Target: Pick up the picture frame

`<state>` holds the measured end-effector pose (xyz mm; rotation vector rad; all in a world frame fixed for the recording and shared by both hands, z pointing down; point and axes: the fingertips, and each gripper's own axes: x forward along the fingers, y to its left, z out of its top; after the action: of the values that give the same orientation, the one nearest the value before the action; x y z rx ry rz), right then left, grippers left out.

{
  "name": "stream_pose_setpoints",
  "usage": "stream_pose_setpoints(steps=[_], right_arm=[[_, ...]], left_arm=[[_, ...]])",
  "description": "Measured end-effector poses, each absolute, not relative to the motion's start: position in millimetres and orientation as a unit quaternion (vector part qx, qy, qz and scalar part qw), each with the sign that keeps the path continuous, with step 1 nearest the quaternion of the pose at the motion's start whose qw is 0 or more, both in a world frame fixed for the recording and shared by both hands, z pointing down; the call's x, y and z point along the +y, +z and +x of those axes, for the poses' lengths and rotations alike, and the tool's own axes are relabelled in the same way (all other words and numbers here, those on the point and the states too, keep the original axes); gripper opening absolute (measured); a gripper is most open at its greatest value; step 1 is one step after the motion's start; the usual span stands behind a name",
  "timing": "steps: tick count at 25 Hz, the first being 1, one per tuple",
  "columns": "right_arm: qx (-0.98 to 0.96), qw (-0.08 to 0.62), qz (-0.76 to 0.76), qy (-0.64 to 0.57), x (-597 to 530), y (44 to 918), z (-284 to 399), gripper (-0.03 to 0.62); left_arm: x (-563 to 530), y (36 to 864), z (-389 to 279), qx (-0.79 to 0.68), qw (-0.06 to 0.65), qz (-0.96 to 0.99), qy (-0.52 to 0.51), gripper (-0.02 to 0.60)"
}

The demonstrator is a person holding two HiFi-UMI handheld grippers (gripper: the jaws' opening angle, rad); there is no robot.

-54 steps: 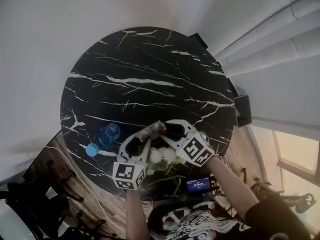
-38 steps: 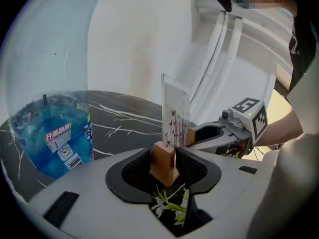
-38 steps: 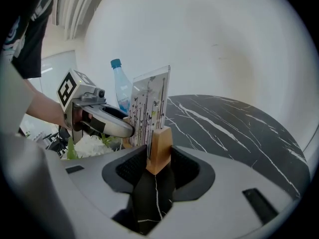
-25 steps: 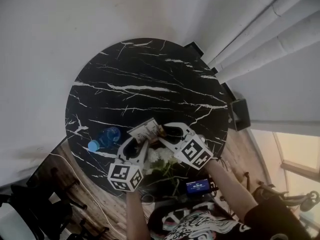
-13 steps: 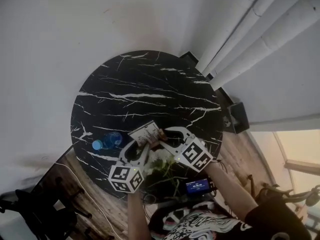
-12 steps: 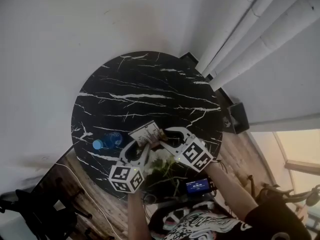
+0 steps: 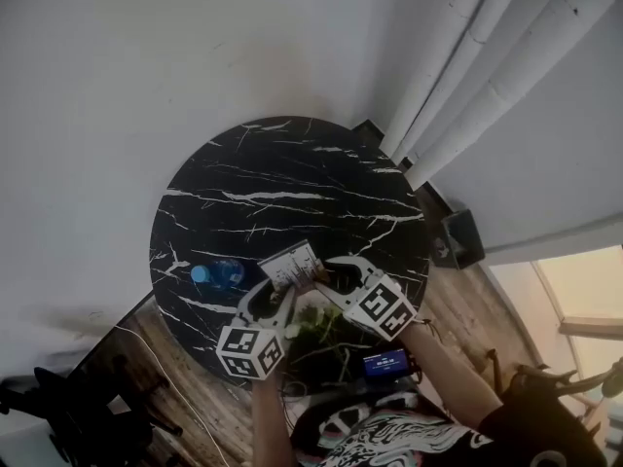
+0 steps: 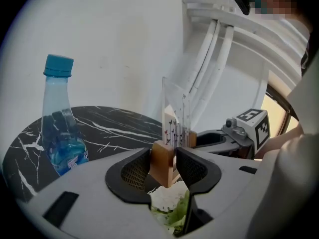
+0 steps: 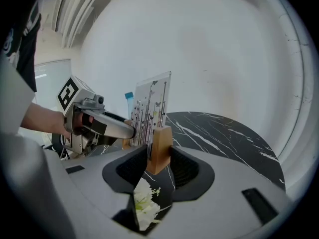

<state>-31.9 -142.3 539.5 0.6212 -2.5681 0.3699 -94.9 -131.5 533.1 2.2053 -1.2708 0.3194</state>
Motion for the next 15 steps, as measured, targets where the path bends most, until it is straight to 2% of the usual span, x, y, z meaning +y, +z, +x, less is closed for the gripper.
stream_pose_setpoints(steps=[15], right_arm=[[-0.932, 0.221, 0.251, 0.136, -108, 516, -22, 0.144]], left_arm=[[-97, 510, -88, -0.459, 0.286, 0.834, 0.109, 0.172]])
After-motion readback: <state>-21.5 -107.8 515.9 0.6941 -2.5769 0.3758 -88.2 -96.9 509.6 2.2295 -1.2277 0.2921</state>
